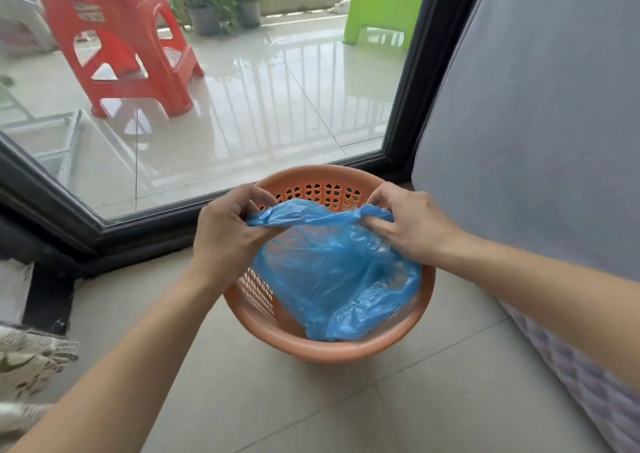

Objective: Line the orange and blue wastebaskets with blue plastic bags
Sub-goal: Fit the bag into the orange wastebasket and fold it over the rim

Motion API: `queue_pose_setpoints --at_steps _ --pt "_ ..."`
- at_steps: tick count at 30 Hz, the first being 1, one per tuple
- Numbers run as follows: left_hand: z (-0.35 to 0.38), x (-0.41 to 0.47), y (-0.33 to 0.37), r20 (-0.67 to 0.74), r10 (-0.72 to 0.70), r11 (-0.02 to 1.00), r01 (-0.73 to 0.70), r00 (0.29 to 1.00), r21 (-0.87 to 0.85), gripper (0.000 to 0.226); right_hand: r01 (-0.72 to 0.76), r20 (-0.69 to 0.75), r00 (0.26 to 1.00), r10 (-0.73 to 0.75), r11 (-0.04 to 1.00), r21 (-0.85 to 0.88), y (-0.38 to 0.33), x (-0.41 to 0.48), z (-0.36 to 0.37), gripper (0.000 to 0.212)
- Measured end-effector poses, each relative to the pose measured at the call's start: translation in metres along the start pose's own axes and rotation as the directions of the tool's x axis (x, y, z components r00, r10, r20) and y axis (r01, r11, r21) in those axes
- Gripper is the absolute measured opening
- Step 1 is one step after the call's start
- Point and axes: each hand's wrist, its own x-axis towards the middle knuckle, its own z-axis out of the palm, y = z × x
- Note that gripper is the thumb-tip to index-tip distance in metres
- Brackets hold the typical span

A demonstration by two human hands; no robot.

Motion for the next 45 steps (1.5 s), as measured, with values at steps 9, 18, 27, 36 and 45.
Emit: queue_pose_setpoints --at_steps 9,18,27,36,45 --pt "0.06 0.011 0.038 0.001 -0.152 0.985 0.151 0.988 -0.078 0.049 -0.068 -0.102 0.993 0.062 0.996 -0.055 0.012 0.02 -0.011 0.025" --pt "0.044 0.016 0.056 0.354 -0.411 0.577 0.54 0.84 -0.612 0.019 -0.014 -0.181 0.983 -0.008 0.992 -0.122 0.033 0.02 -0.023 0.045" --pt "0.042 0.012 0.042 0.134 -0.309 0.902 0.335 0.942 -0.272 0.02 -0.052 -0.29 0.954 -0.073 0.915 -0.401 0.058 0.02 -0.048 0.037" --pt "0.048 0.013 0.053 -0.051 -0.197 0.916 0.166 0.979 -0.366 0.014 -0.024 -0.188 0.974 -0.125 0.771 -0.637 0.047 0.011 -0.054 0.032" --pt "0.045 0.021 0.076 -0.049 -0.148 0.881 0.109 0.988 -0.461 0.015 0.246 0.099 0.965 -0.241 0.968 -0.04 -0.001 -0.001 -0.055 0.056"
